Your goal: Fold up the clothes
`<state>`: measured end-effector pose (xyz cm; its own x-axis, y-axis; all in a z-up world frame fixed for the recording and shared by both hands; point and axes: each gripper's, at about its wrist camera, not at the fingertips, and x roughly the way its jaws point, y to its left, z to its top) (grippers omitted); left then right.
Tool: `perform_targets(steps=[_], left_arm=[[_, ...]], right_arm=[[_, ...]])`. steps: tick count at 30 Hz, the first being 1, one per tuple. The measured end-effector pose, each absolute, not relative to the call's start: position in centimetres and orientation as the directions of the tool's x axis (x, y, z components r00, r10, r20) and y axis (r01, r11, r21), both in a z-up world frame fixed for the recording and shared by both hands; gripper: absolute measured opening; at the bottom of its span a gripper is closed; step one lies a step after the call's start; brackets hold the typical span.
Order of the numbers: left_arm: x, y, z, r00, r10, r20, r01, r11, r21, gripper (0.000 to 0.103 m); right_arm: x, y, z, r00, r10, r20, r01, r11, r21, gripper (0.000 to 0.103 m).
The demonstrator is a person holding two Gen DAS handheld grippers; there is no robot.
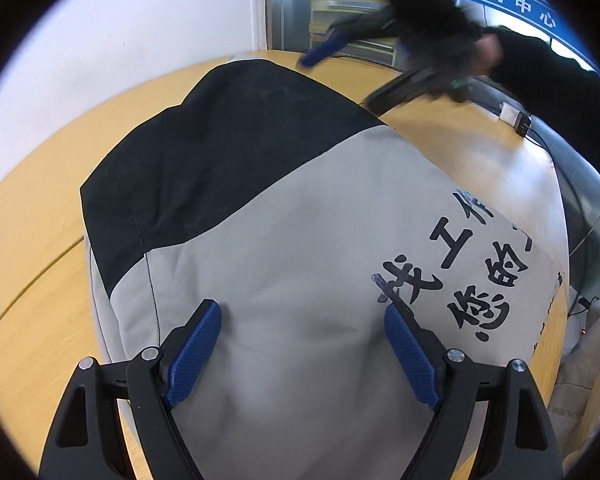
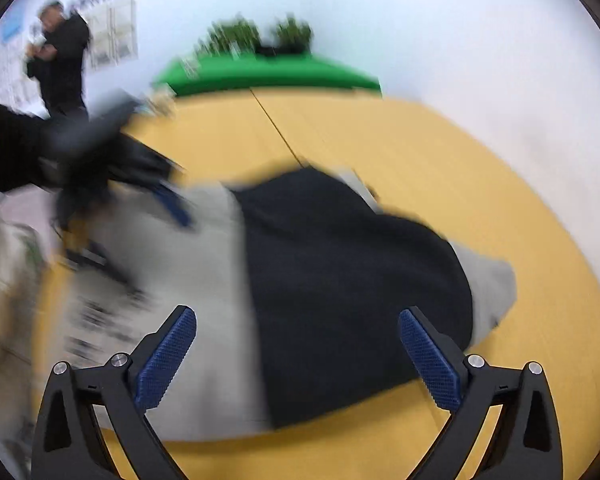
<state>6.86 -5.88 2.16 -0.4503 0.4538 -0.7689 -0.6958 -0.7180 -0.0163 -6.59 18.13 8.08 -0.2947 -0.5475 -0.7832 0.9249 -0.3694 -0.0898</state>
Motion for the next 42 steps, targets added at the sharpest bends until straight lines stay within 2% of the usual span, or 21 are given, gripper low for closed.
perform_targets(steps=[4, 8, 20, 25, 28, 31, 34, 39, 42], left_arm=[[6.8, -6.2, 2.0, -0.455, 0.459, -0.764, -0.692, -0.721, -0.021, 0.085], [6.7, -6.1, 2.2, -0.451, 0.459, -0.766, -0.695, -0.719, -0.022, 0.085], [6.3, -6.7, 2.2, -0.447, 0.450, -0.773, -0.688, -0.725, -0.025, 0.085], [6.3, -6.9, 2.2, -0.453, 0.450, -0.770, -0.683, -0.730, -0.025, 0.085], [6.4, -6.9, 2.2, -0.452, 0.447, -0.772, -0.681, -0.732, -0.025, 0.085], [6.5, -7.4, 2.6, -0.443, 0.443, -0.779, -0.668, -0.743, -0.043, 0.085], [7.1, -9.2, 4.3, -0.437, 0.461, -0.772, -0.628, -0.771, -0.105, 0.085], [9.8, -15.5, 6.6, -0.474, 0.530, -0.704, -0.500, -0.819, -0.280, 0.085], [9.9, -18.2, 5.1, -0.422, 0.564, -0.710, -0.397, -0.819, -0.415, 0.085]], right_arm=[[-8.2, 18.5, 4.7, -0.272, -0.503, -0.820, 0.931, -0.353, -0.093, 0.103], [-8.4, 19.7, 3.6, -0.271, -0.520, -0.810, 0.928, -0.363, -0.077, 0.103], [-14.1, 20.1, 8.0, -0.359, -0.498, -0.789, 0.879, -0.465, -0.106, 0.102], [-17.2, 21.7, 3.1, -0.249, -0.495, -0.833, 0.855, -0.516, 0.051, 0.102], [-17.2, 22.1, 2.9, -0.243, -0.494, -0.835, 0.849, -0.524, 0.063, 0.102], [-15.9, 21.1, 4.1, -0.332, -0.456, -0.826, 0.833, -0.553, -0.030, 0.102], [-12.4, 22.3, 7.7, -0.468, -0.478, -0.743, 0.773, -0.628, -0.083, 0.102], [-4.9, 29.8, 11.2, -0.548, -0.586, -0.597, 0.624, -0.761, 0.174, 0.102], [-3.5, 32.8, 9.1, -0.515, -0.572, -0.639, 0.500, -0.805, 0.319, 0.103]])
